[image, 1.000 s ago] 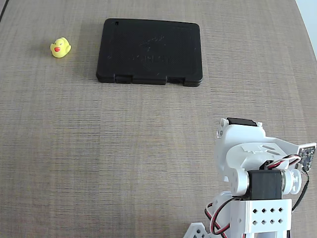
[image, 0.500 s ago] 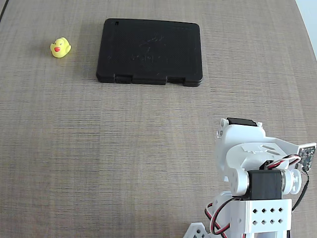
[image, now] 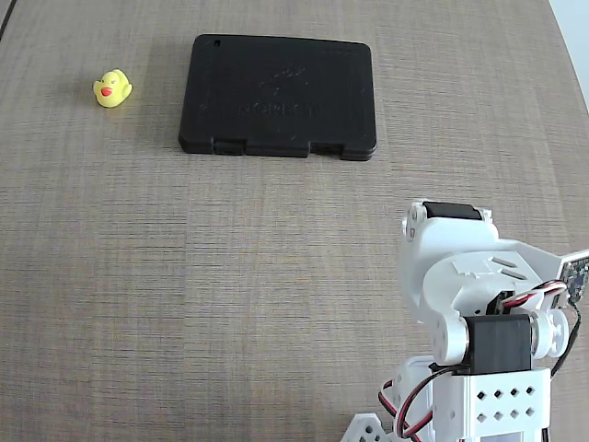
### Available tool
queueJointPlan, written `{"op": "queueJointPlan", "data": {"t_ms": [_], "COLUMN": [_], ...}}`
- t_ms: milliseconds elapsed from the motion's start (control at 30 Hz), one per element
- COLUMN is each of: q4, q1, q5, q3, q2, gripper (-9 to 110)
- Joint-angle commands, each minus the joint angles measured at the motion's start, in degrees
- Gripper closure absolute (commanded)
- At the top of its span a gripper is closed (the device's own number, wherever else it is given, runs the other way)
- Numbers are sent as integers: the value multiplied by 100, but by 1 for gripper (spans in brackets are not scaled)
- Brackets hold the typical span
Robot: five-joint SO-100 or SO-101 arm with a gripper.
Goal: Grasp a duck and put it on the black surface.
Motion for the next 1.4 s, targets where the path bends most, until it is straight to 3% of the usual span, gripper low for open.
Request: {"op": "queueJointPlan", "data": {"t_ms": [0, 467, 967, 1367], "q4": [-343, -562, -475, -466], "q1": [-448, -2153, -3832, -4034], "q5": [-35, 35, 44, 44], "q3": [-1222, -5827, -9853, -12296], "q2": [-1767, -7893, -11777, -13887], "gripper": [101, 70, 70, 70]}}
